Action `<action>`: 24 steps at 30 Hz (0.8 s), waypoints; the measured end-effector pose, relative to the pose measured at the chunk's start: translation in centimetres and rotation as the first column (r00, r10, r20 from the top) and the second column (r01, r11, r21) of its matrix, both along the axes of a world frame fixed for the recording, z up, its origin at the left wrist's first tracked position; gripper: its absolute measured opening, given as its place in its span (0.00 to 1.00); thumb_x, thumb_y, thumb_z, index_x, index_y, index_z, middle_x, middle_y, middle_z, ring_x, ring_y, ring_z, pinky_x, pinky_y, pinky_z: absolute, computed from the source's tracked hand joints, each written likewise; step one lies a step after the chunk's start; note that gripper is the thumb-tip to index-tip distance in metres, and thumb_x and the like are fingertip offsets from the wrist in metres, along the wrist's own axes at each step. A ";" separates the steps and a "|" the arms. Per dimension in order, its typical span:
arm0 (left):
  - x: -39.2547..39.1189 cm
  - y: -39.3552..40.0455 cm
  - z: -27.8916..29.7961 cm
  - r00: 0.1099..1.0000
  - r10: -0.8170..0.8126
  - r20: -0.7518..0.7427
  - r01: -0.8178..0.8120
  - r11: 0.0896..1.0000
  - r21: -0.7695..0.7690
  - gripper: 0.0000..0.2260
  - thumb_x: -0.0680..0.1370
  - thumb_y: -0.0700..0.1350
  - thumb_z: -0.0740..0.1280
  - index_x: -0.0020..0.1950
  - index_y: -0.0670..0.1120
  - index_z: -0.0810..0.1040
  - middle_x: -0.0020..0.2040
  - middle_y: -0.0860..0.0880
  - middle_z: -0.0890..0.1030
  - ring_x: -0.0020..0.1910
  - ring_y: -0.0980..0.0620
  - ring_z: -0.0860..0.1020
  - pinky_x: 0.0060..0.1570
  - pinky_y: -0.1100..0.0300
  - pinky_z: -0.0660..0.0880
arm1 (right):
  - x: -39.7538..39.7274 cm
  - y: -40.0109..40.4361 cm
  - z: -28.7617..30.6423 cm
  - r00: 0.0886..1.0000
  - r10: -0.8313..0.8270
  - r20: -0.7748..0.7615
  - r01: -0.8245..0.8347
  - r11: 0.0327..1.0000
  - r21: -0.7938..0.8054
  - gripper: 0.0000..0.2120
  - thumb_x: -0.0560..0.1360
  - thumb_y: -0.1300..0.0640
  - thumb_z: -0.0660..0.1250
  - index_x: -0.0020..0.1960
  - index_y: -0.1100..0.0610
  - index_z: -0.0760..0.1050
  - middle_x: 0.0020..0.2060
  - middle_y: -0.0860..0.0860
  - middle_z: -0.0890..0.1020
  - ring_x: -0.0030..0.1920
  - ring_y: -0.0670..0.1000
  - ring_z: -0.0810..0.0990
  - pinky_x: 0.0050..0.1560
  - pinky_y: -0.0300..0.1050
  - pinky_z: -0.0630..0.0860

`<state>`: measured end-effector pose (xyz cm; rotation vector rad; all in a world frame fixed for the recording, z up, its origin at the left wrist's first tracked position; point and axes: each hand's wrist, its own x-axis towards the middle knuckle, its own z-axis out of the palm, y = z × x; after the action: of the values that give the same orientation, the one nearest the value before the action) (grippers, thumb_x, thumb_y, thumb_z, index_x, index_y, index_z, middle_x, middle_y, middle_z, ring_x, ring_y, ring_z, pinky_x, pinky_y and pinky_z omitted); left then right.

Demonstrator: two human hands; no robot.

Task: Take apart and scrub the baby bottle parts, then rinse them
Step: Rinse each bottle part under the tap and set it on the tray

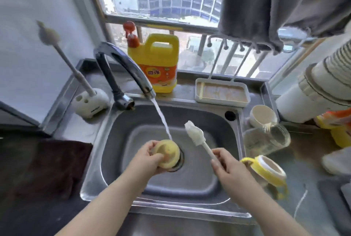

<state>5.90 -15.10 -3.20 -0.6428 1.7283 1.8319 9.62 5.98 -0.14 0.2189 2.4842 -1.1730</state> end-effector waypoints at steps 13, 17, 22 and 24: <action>-3.9 -1.8 -1.0 0.995 0.055 -0.088 -0.050 0.997 0.062 0.20 0.72 0.25 0.61 0.56 0.44 0.80 0.49 0.44 0.84 0.48 0.49 0.83 0.48 0.54 0.81 | -4.0 -4.2 -0.4 0.888 0.446 -0.117 -0.294 0.743 0.601 0.27 0.80 0.58 0.53 0.74 0.37 0.54 0.44 0.45 0.67 0.48 0.51 0.76 0.33 0.42 0.63; -4.0 -1.6 -0.8 0.993 -0.028 -0.119 0.034 0.998 0.049 0.20 0.74 0.26 0.60 0.54 0.46 0.81 0.46 0.46 0.85 0.46 0.52 0.83 0.47 0.57 0.81 | -4.7 -4.8 0.4 0.881 0.465 -0.089 -0.268 0.645 0.716 0.33 0.71 0.63 0.68 0.71 0.41 0.65 0.43 0.46 0.74 0.38 0.50 0.78 0.26 0.40 0.58; -4.6 -2.5 -0.6 0.996 0.014 -0.092 -0.011 0.999 0.034 0.22 0.72 0.24 0.56 0.52 0.44 0.82 0.41 0.48 0.84 0.38 0.54 0.81 0.38 0.61 0.80 | -4.7 -3.9 0.7 0.851 0.514 -0.105 -0.303 0.646 0.700 0.32 0.76 0.64 0.57 0.75 0.41 0.54 0.53 0.47 0.72 0.50 0.52 0.77 0.38 0.44 0.65; -4.4 -2.3 -0.5 0.996 -0.012 -0.093 0.016 0.999 0.044 0.22 0.72 0.24 0.56 0.51 0.46 0.82 0.41 0.48 0.85 0.38 0.54 0.82 0.37 0.62 0.79 | -5.4 -3.4 0.9 0.878 0.455 -0.149 -0.225 0.666 0.711 0.31 0.77 0.63 0.55 0.75 0.40 0.52 0.54 0.46 0.71 0.52 0.51 0.77 0.40 0.43 0.65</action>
<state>1.51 -17.35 -3.67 -0.5346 1.7413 1.9125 4.26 2.61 0.73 -0.2822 2.9624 -0.0931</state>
